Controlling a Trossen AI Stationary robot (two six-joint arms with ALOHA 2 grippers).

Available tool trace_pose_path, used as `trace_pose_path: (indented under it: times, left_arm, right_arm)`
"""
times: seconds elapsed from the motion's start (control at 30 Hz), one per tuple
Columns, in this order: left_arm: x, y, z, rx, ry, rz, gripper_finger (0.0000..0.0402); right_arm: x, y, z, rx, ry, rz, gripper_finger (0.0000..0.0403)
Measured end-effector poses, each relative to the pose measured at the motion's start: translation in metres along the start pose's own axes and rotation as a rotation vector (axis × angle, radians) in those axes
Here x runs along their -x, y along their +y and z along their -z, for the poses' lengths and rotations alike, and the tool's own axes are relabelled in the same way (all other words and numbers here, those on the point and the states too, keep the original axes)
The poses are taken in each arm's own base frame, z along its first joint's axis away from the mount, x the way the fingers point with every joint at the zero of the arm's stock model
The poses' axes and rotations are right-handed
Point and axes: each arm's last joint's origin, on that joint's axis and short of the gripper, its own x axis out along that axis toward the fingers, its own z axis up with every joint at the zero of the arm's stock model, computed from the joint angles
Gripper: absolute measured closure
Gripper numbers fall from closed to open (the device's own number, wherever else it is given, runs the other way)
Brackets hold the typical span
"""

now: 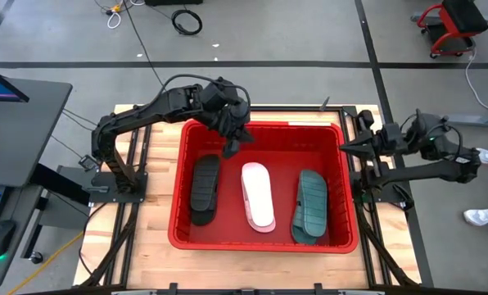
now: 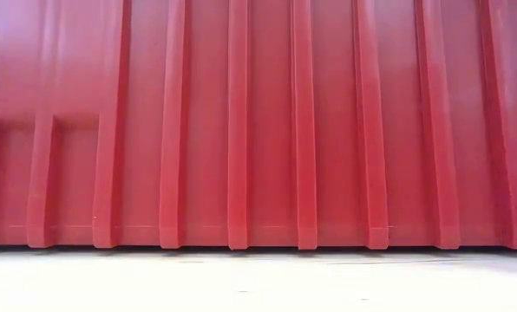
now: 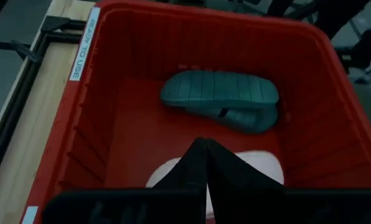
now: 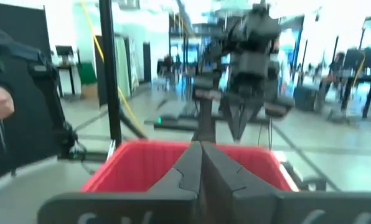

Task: Pick and place slides into bin
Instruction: Return to Home Position

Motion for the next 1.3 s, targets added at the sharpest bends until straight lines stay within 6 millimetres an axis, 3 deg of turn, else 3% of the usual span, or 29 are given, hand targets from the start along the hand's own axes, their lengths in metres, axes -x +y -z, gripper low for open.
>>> trace_pose_path:
  times: [0.27,0.6,0.67,0.87,1.07,1.2,1.3]
  left_arm:
    - [0.002,0.004,0.003,-0.024,0.018,0.054,0.0390]
    - [0.019,0.004,0.016,-0.055,0.040,0.049,0.0390]
    - [0.025,0.003,0.030,-0.032,-0.004,0.046,0.0395]
    - [0.046,-0.002,0.102,0.131,-0.142,0.032,0.0390]
    - [0.103,-0.021,0.152,0.149,-0.303,-0.133,0.0396]
    - [0.141,-0.032,0.180,0.067,-0.394,-0.313,0.0392]
    - [0.162,-0.040,0.197,0.050,-0.453,-0.352,0.0376]
  right_arm:
    - [-0.009,-0.002,0.039,-0.028,-0.218,-0.026,0.0385]
    - [0.015,0.002,0.064,0.046,-0.574,-0.074,0.0385]
    - [0.017,0.002,0.073,0.056,-0.638,-0.076,0.0385]
    - [0.019,0.002,0.105,0.060,-0.822,-0.094,0.0387]
    - [0.021,-0.001,0.139,-0.014,-0.898,-0.045,0.0385]
    - [0.016,-0.003,0.139,-0.068,-0.847,-0.008,0.0387]
    - [0.014,-0.003,0.144,-0.056,-0.815,0.002,0.0386]
